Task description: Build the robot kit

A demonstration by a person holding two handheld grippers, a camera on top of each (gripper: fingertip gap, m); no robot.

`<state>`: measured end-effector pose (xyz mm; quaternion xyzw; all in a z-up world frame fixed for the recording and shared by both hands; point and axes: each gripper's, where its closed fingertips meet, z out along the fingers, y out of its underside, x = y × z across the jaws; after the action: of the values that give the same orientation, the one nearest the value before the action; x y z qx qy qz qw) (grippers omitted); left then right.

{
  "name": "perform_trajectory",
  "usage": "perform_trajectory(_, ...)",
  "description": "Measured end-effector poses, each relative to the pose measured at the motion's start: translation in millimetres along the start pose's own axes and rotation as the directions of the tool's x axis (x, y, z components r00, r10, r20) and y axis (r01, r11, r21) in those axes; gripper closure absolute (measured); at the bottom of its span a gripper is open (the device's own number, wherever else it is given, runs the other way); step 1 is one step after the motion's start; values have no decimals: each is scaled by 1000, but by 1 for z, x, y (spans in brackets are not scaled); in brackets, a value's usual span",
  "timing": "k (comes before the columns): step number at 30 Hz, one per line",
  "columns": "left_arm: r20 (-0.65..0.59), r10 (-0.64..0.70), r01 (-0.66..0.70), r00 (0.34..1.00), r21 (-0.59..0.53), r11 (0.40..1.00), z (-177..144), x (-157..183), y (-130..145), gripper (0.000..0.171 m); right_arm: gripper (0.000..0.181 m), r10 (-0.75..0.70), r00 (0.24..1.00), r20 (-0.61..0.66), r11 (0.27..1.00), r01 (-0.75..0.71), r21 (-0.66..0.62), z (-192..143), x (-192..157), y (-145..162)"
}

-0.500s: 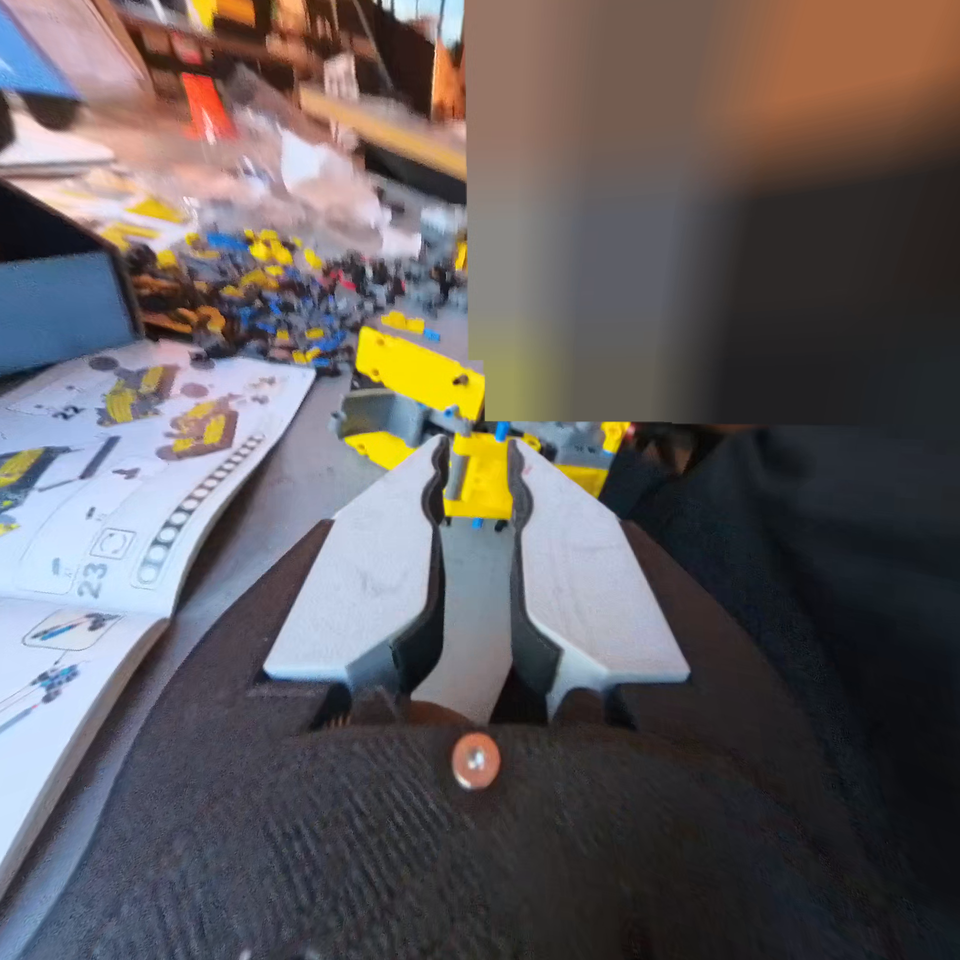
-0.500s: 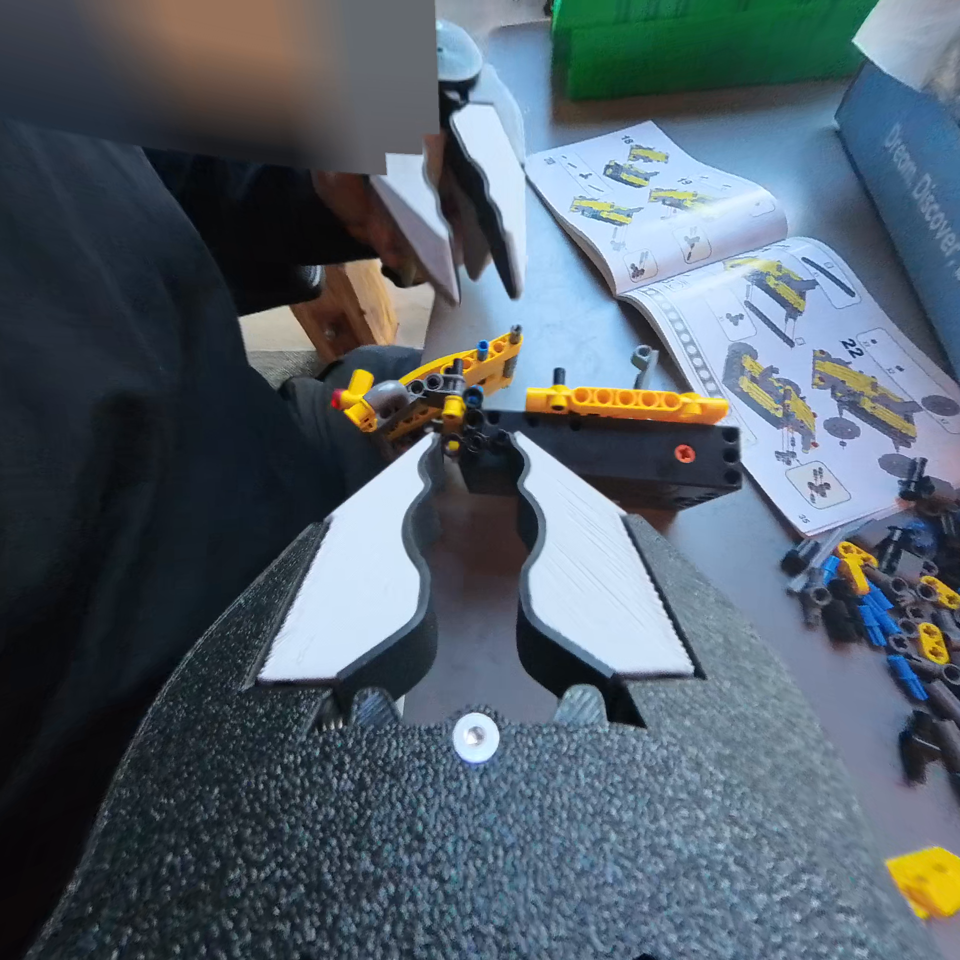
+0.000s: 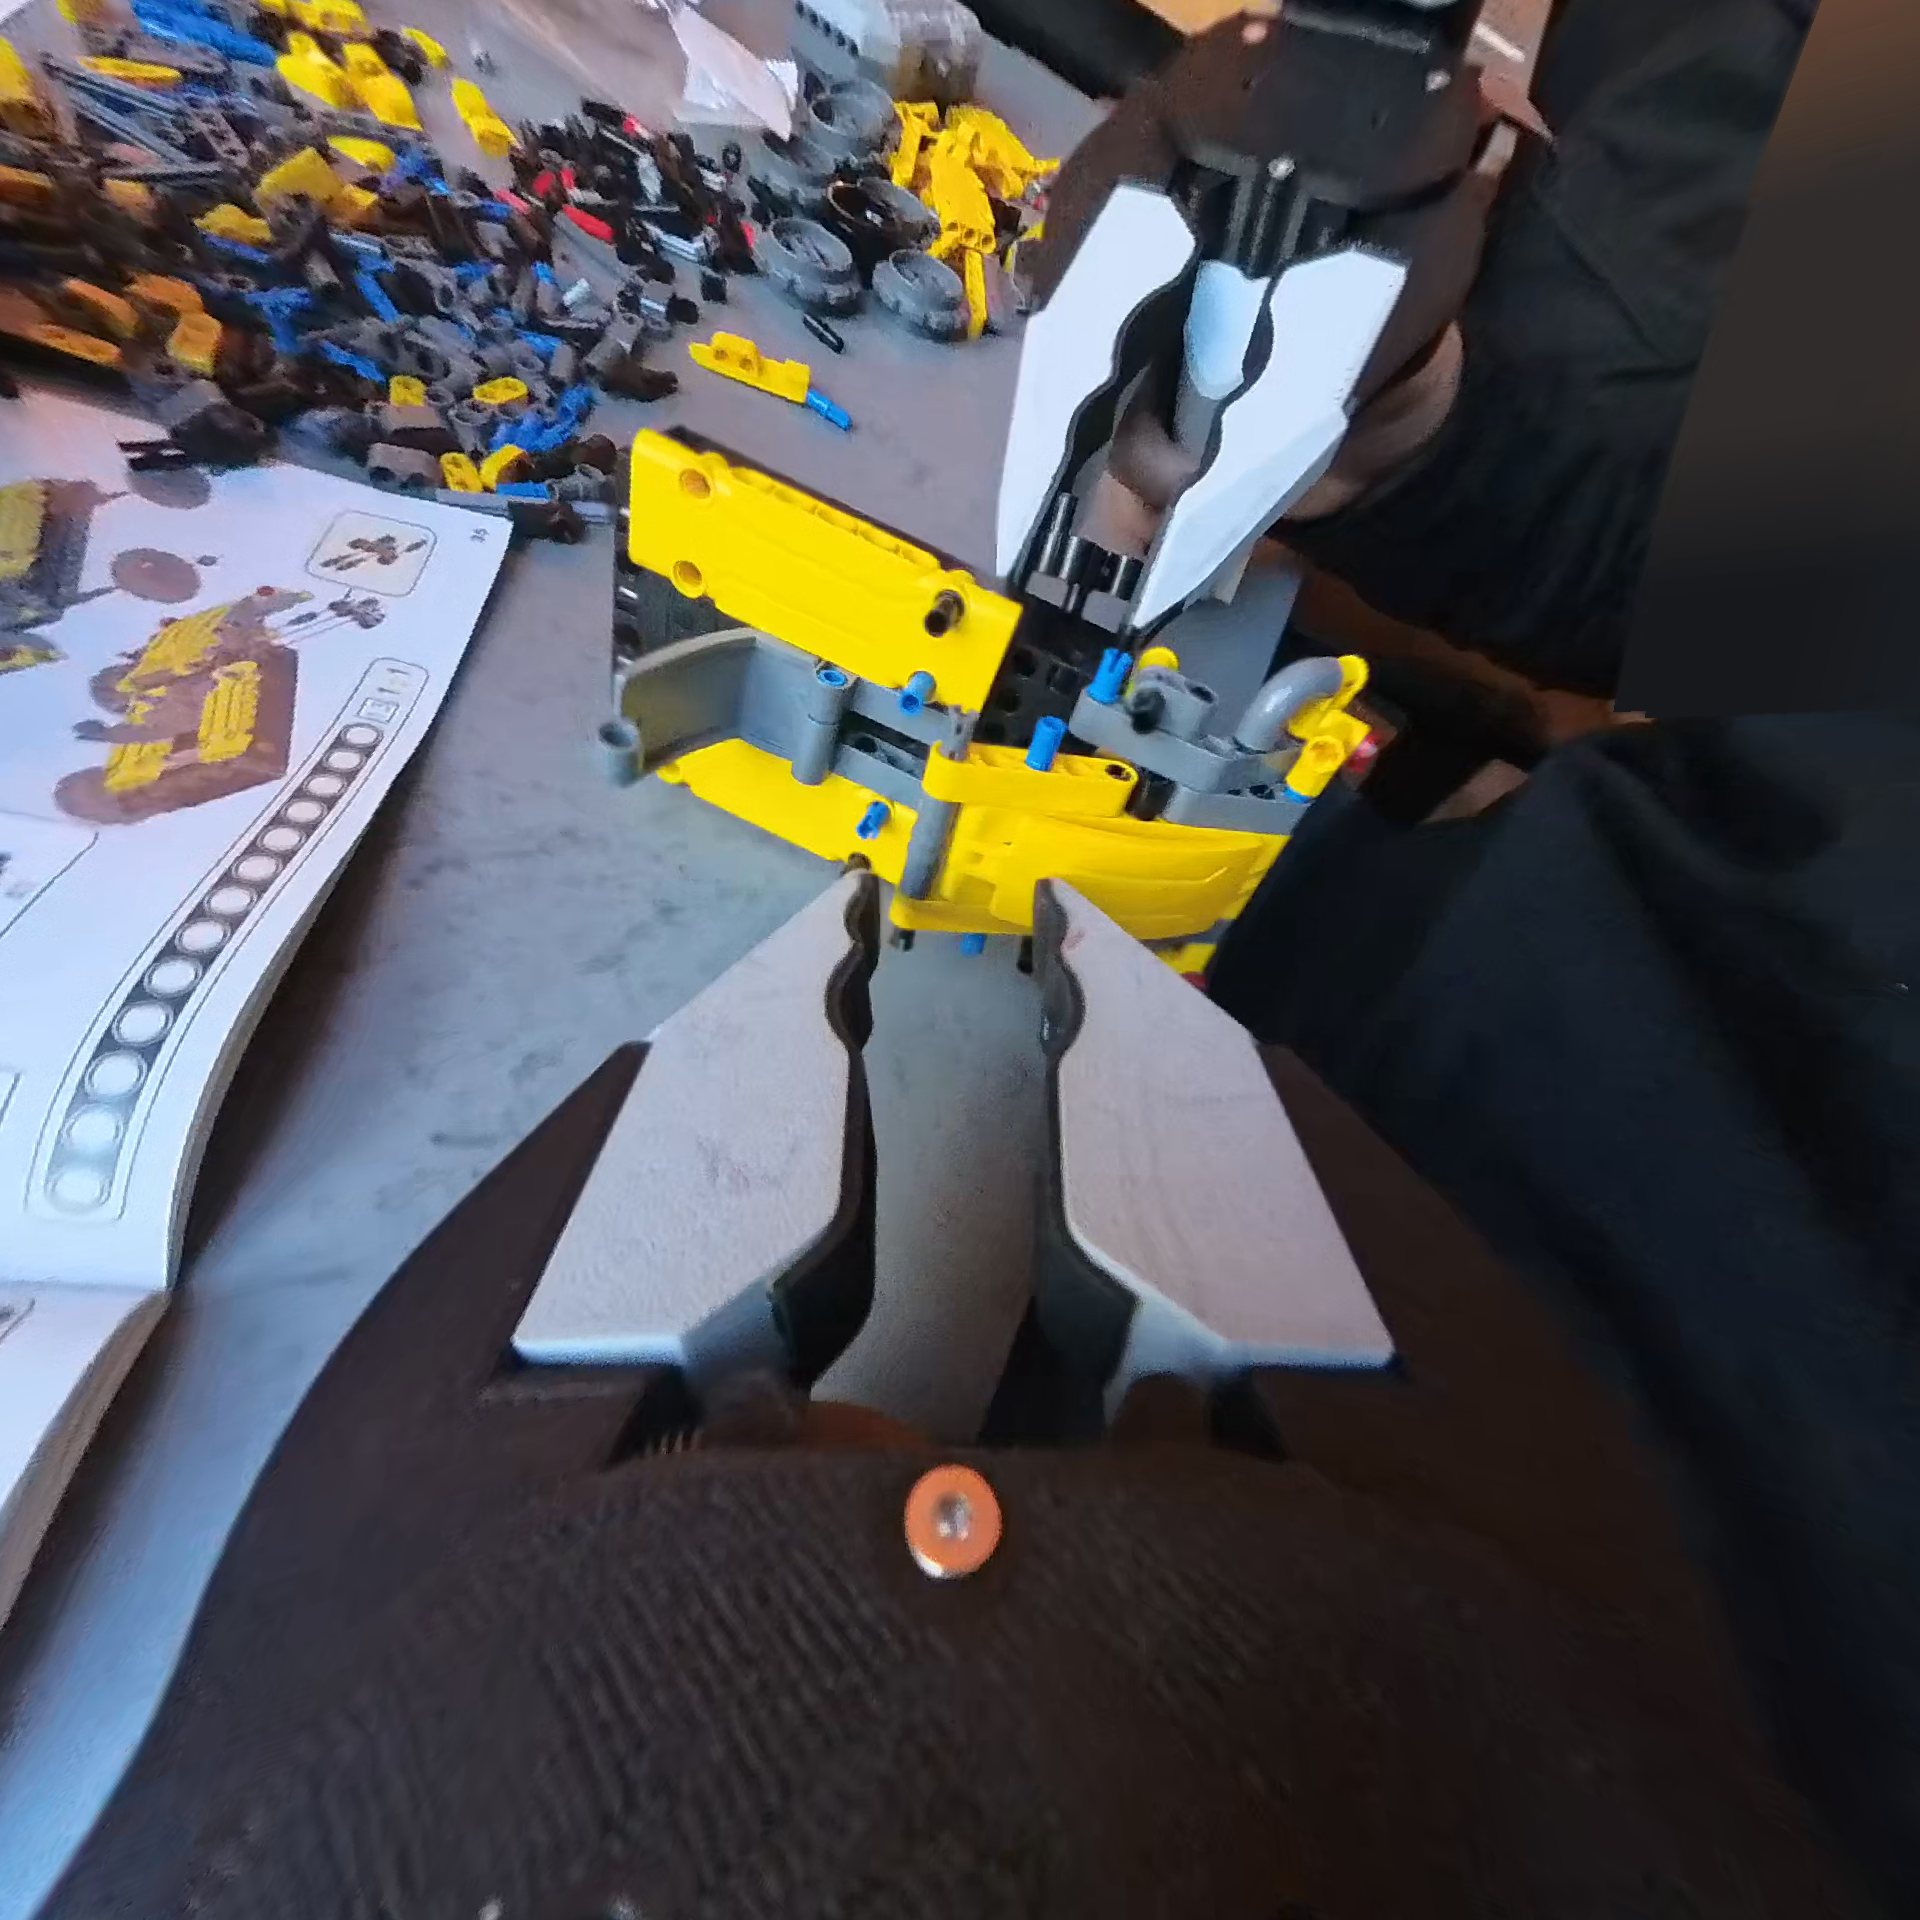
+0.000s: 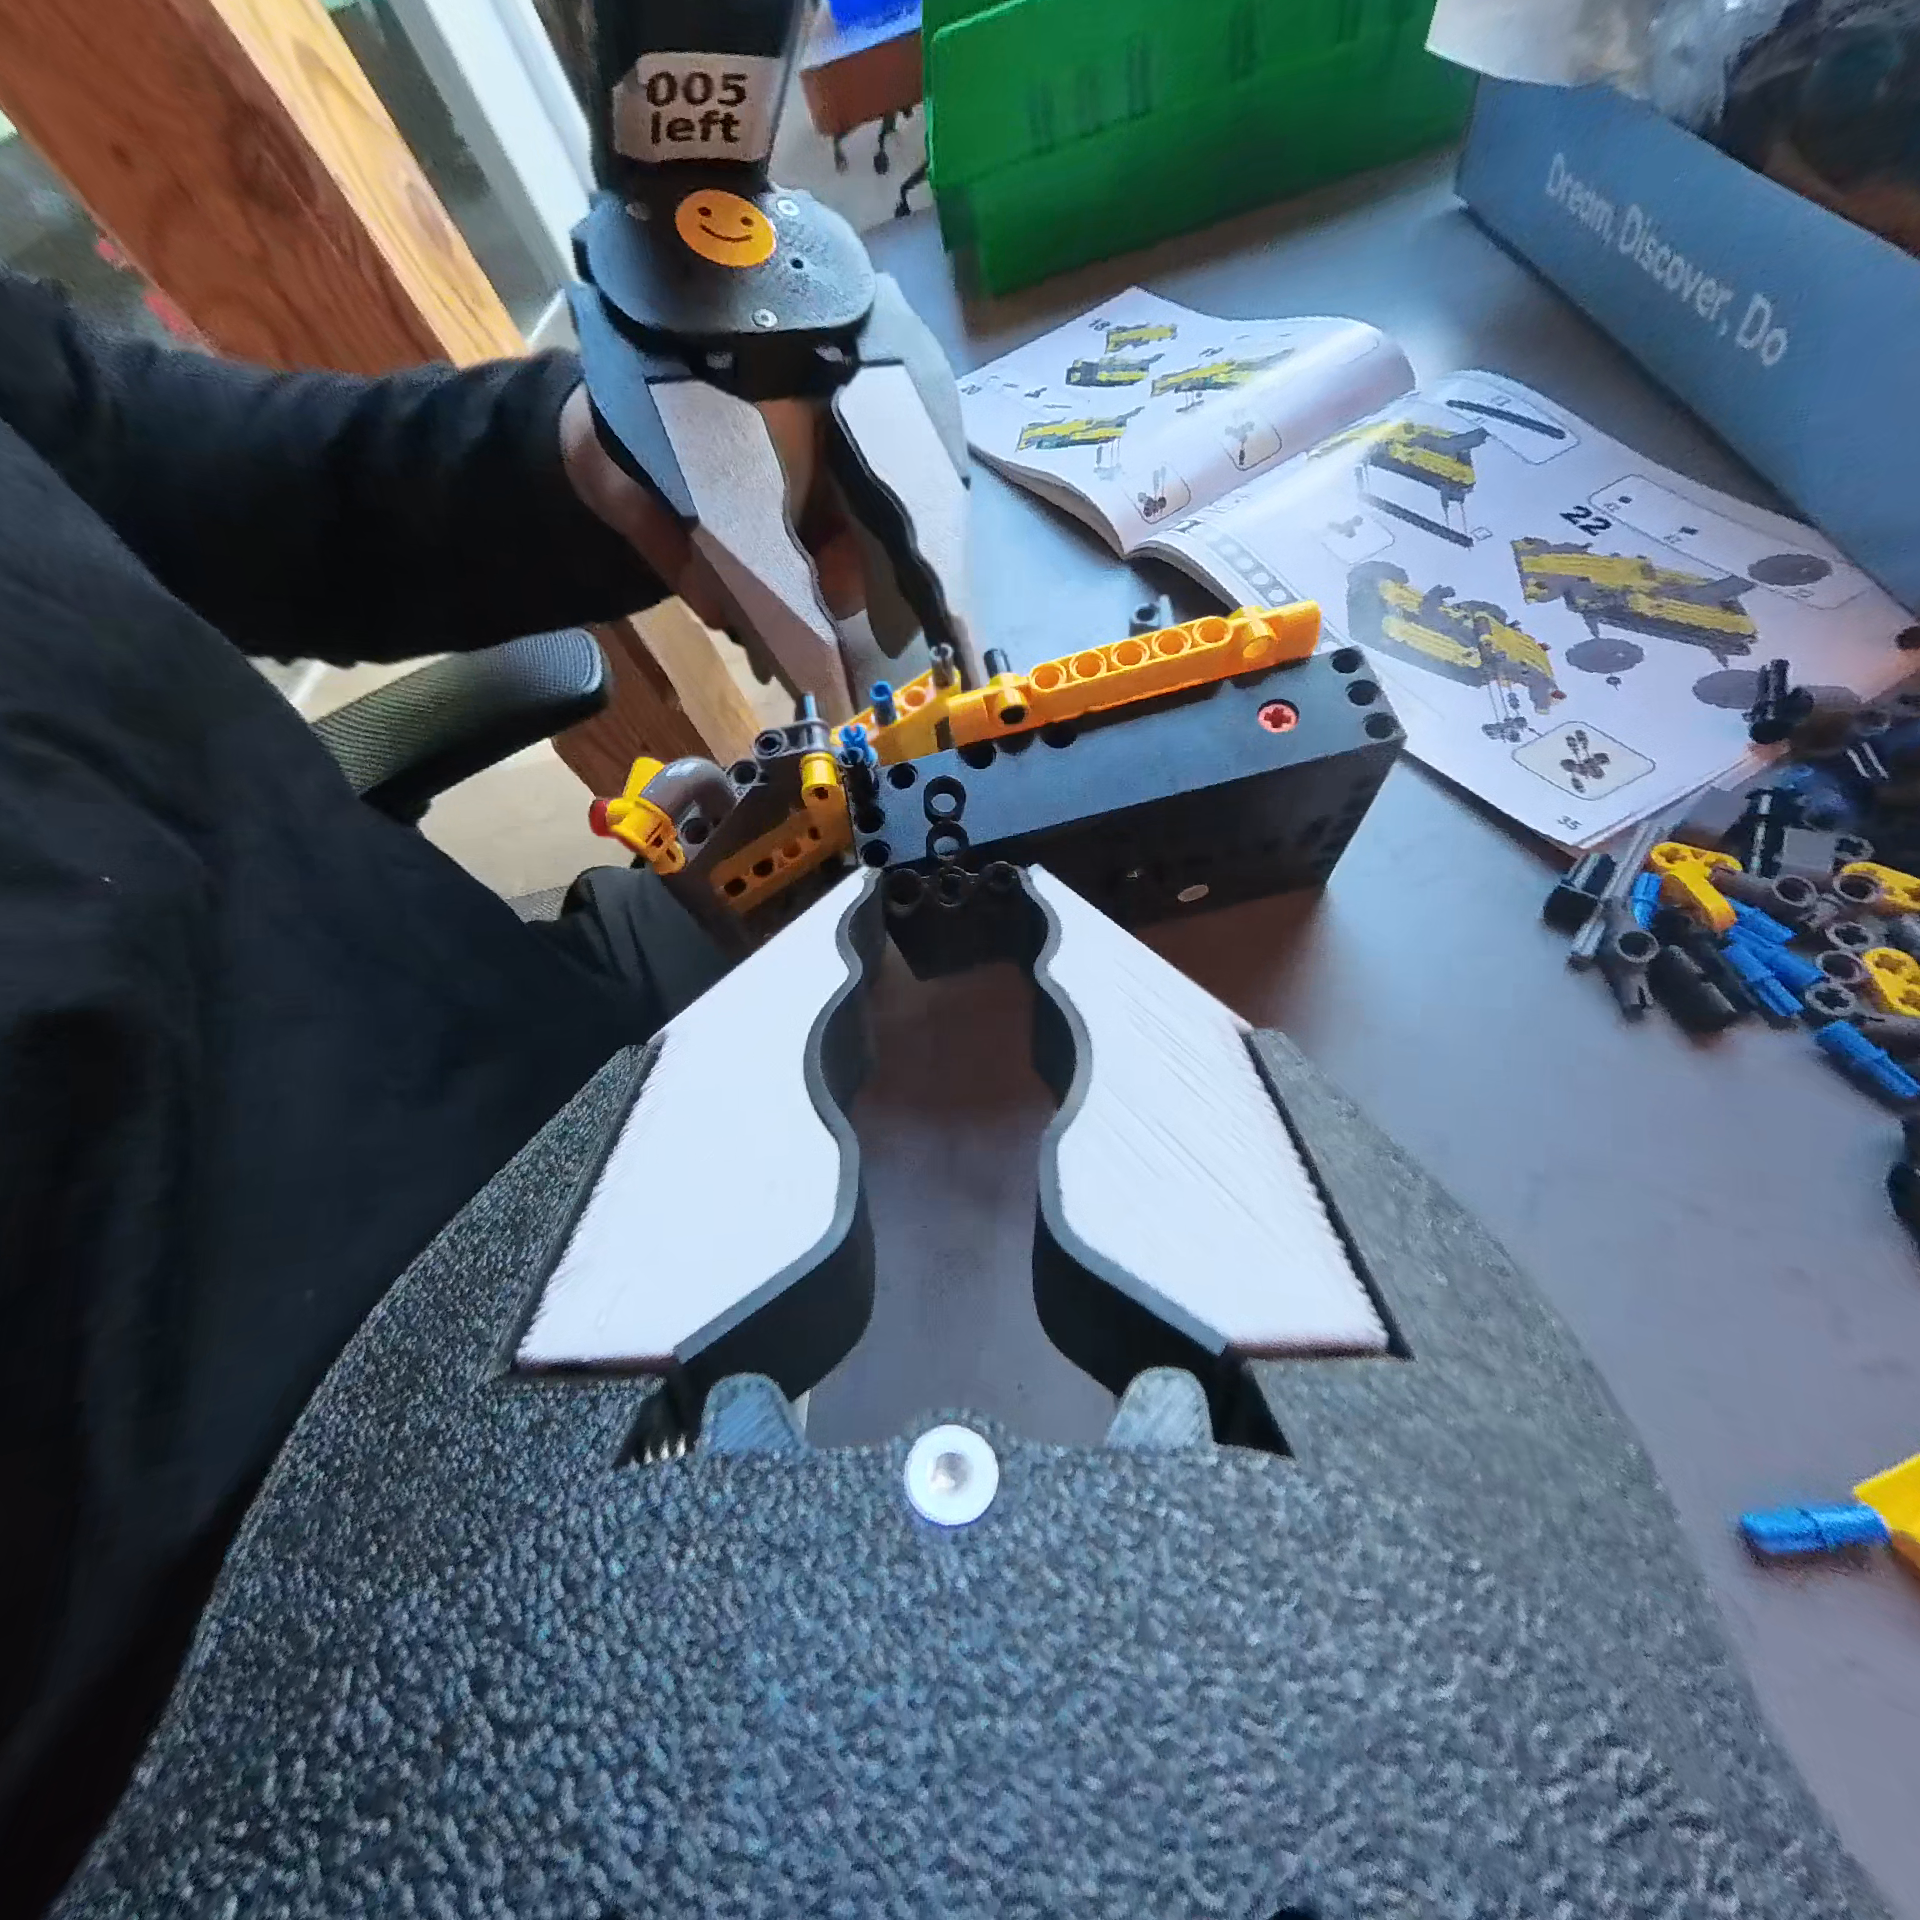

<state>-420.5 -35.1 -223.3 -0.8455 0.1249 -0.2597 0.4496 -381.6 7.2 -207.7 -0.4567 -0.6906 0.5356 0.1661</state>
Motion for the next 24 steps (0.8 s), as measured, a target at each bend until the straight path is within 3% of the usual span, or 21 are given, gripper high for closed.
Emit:
perform_trajectory(3, -39, 7, -8, 999, -33, 999, 12, 1, -4, 153, 157, 7, 1000, 9, 1000, -7, 10, -6, 0, 1)
perform_trajectory(5, -56, 21, -23, 998, -32, 999, 21, 1, -9, 171, 157, 19, 999, 33, 1000, -19, 10, -10, -3, 3)
perform_trajectory(17, -33, 65, -67, 997, -49, 997, 69, -8, -33, 171, 156, 40, 989, -144, 999, -37, 24, -43, 13, 17)
perform_trajectory(24, -22, 33, -33, 999, 1, 999, 58, -7, -35, 169, 156, 58, 986, -157, 998, -56, 15, -53, 15, 24)
